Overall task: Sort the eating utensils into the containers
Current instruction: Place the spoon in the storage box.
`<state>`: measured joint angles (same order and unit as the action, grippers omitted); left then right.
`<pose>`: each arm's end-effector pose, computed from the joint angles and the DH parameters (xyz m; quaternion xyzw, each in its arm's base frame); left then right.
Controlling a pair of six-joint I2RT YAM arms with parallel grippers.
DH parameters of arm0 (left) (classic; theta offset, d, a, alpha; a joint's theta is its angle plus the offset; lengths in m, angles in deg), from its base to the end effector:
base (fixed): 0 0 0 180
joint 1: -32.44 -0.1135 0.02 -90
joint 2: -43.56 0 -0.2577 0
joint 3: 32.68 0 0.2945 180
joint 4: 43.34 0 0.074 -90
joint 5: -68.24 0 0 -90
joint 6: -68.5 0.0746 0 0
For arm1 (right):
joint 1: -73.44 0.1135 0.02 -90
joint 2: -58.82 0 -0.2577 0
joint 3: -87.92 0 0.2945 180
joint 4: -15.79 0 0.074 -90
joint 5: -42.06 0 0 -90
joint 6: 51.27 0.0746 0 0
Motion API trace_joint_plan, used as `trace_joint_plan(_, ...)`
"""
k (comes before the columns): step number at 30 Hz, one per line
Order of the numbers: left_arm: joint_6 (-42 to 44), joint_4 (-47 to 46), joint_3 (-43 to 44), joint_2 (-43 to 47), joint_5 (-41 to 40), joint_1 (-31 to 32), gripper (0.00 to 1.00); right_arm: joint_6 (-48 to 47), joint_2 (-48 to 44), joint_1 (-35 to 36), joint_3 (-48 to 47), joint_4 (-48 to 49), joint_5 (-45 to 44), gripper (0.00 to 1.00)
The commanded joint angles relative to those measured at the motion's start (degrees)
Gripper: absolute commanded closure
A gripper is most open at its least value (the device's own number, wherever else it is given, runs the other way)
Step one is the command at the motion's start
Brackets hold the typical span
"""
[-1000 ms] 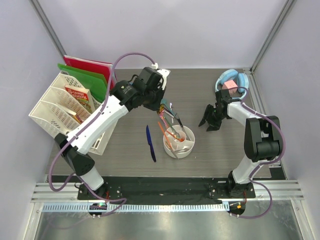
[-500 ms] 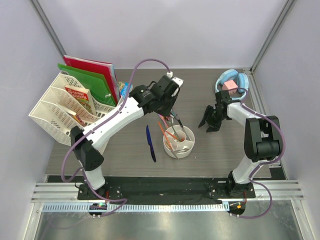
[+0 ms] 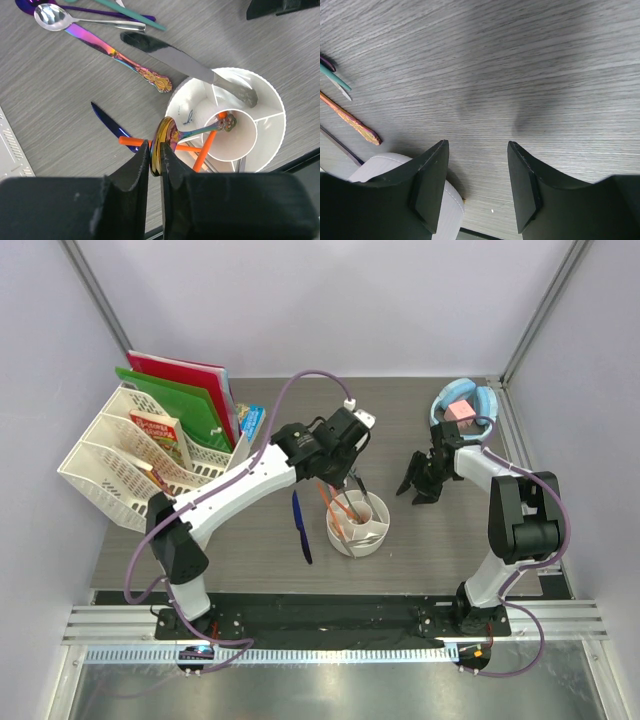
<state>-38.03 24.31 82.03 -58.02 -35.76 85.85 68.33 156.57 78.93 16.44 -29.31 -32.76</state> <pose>0.2789 -0.3453 0.3137 0.2638 0.9086 -0.0782 0.3144 0.3619 0.0544 0.1002 0.1834 0.9611 0.1726 0.1137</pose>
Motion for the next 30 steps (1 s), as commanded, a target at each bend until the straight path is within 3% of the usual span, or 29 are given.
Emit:
trace_joint_plan(1,-1.04,-2.72,-0.83,0.95,-1.12,1.08,0.85,-0.69,-1.34,-0.05,0.75,0.82,0.64,0.44)
trace_joint_plan(5,-1.05,-1.94,-0.39,1.38,-1.56,1.70,0.80,-0.69,-1.69,0.04,1.10,0.91,0.38,0.44)
trace_joint_plan(8,-0.69,-1.85,-0.48,2.26,-1.56,1.88,0.70,-0.51,-1.43,0.04,1.28,0.91,0.55,0.44)
trace_joint_plan(17,-0.34,-2.63,-2.67,4.98,-0.68,1.88,0.62,-0.34,-1.08,-0.05,1.36,1.09,0.64,0.44)
trace_joint_plan(23,0.98,-8.69,-5.40,10.17,-3.31,1.88,0.49,-0.25,-0.73,0.04,1.80,1.26,0.55,0.44)
trace_joint_plan(30,-2.53,-12.83,-6.97,14.65,-7.54,-2.94,0.46,-0.16,-0.46,0.04,1.28,1.26,0.73,0.44)
